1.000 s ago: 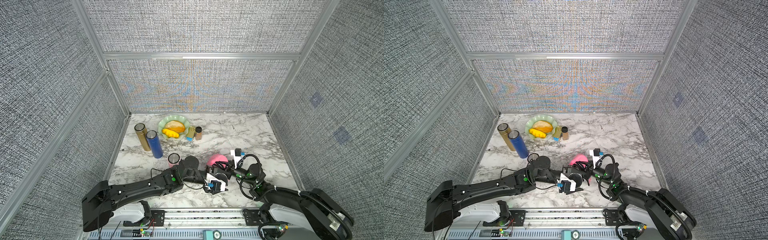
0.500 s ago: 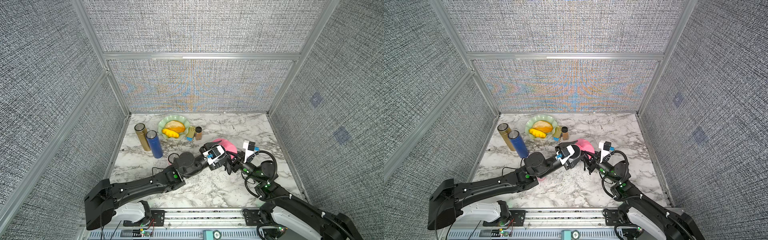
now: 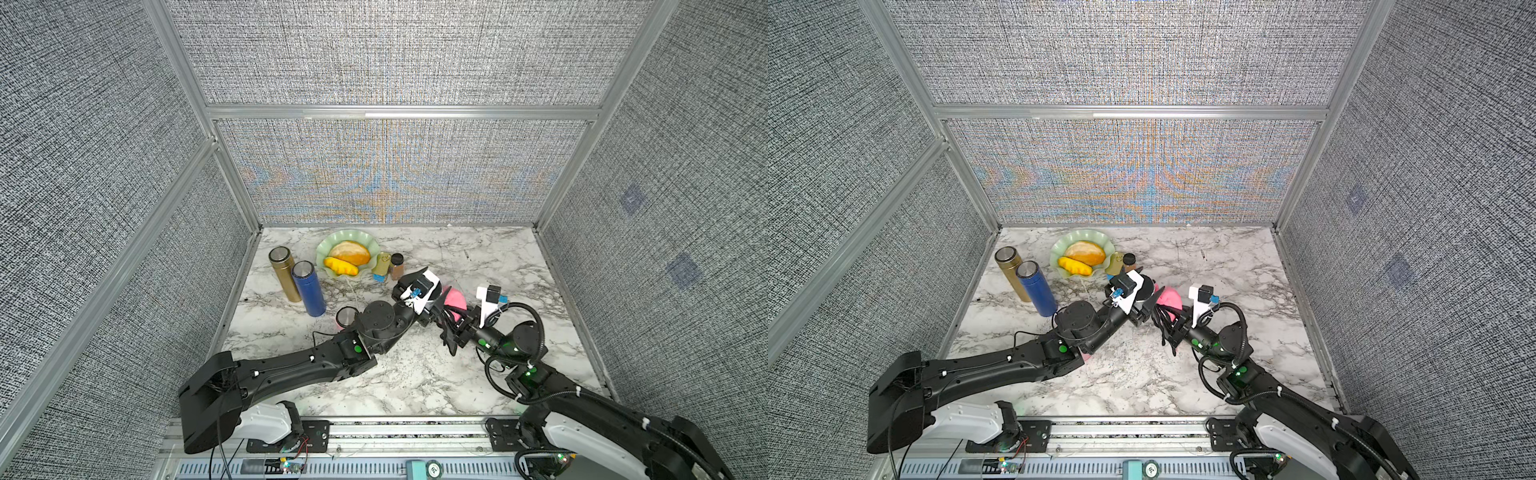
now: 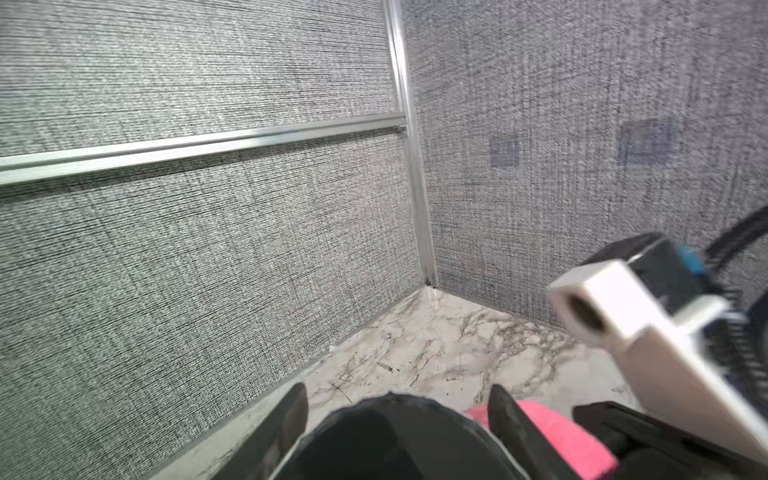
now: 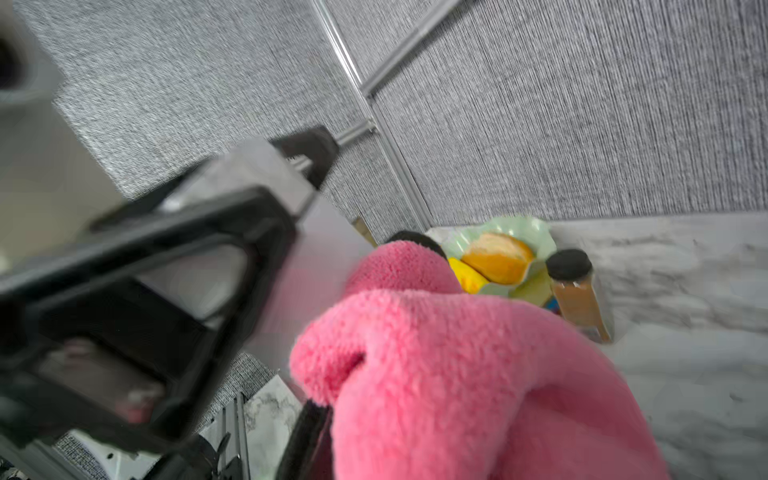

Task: Wipe the surface of the thermos
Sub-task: Wipe the dirt from the surface of the thermos.

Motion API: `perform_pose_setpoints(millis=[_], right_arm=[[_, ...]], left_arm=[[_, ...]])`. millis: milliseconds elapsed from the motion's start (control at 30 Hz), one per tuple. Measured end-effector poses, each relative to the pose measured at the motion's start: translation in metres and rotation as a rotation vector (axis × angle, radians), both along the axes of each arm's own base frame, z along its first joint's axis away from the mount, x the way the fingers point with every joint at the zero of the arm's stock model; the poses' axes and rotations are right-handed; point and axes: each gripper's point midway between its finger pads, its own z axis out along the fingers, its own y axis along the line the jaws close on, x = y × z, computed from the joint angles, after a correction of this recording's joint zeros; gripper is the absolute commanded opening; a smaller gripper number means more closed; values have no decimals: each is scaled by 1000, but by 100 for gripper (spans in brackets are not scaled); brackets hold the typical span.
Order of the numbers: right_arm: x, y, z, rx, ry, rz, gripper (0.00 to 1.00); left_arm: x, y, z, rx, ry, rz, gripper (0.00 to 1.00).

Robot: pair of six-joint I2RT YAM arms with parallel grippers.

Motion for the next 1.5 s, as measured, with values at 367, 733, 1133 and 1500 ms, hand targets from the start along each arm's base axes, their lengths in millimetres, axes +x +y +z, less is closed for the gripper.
perform_pose_setpoints(millis=[367,733,1133,1500], right_arm=[[-3,26,-103,-163,171,40,0],[-14,40,11,-23,-41,87,0],[9,36,-72,-147,98,-40,0],[8,54,-20,-97,-21,-28,0]], left_arm=[[5,8,20,-95,78,38,0],[22,5,27,-161,177,115,0],[39,14,6,-193,324,240,0],[46,16,21,-238,430,305,0]])
